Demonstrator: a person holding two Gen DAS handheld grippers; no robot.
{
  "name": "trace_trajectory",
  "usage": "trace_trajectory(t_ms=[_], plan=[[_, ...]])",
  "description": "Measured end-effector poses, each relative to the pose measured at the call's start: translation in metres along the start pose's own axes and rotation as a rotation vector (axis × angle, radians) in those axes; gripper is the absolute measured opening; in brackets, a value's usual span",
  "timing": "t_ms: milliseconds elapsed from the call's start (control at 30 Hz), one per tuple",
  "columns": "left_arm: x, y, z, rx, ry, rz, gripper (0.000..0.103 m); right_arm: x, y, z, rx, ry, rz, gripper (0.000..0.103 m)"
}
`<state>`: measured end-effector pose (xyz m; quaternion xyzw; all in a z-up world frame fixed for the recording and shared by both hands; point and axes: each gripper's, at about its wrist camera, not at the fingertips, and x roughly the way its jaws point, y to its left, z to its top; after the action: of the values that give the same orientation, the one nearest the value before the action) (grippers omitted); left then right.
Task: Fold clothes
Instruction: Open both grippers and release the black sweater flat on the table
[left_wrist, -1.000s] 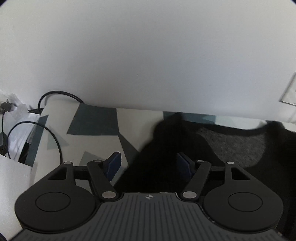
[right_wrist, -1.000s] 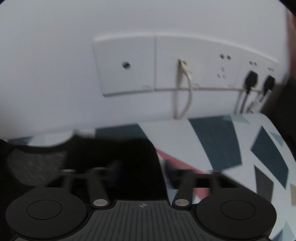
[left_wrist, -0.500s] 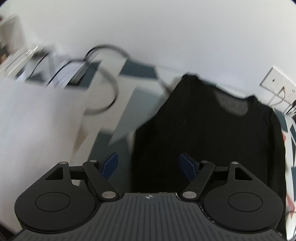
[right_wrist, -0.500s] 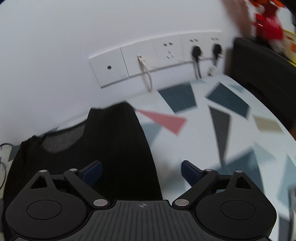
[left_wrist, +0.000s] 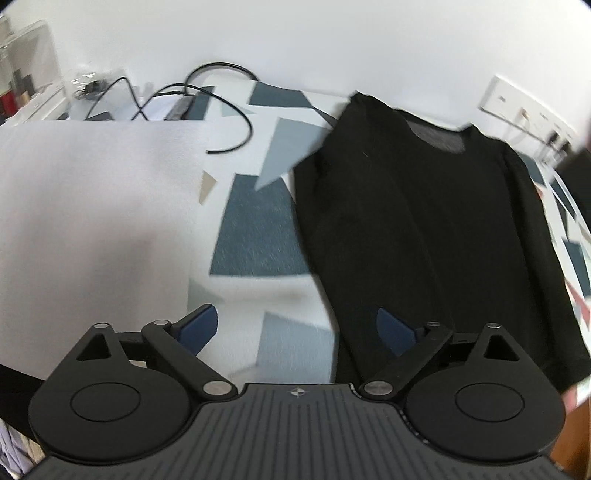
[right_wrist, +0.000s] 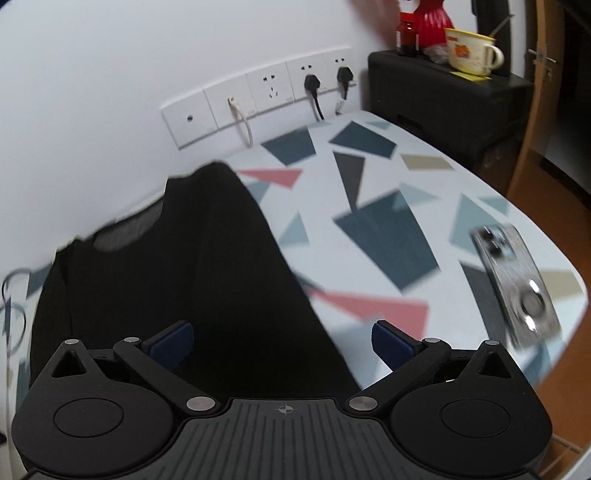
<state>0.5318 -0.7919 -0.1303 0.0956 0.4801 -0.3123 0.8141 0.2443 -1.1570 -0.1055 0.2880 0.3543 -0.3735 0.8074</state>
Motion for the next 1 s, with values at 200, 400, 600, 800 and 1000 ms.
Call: trace_trajectory(t_ms=[200,400,600,800,1000], plan=[[0.001,-0.007,-0.033,0.054,0.035,-0.08,0.098,-0.025,-0.004,-0.064,-0.18,0.014,-0.078,0.098],[0.003,-0.02,-0.063,0.063,0.082,-0.069,0.098,-0.009,-0.003,-0.086,-0.234,0.09,-0.087,0.095],[-0.012,-0.025,-0.078,-0.041,0.084,-0.017,0.098,-0.007,0.004,-0.07,-0.284,0.102,-0.005,0.1],[-0.029,-0.04,-0.107,-0.174,0.12,0.002,0.098,-0.016,-0.023,-0.047,-0.291,0.104,0.089,0.102],[-0.042,-0.072,-0.156,-0.206,0.22,0.061,0.098,-0.011,-0.084,-0.04,-0.199,0.189,0.145,0.102]])
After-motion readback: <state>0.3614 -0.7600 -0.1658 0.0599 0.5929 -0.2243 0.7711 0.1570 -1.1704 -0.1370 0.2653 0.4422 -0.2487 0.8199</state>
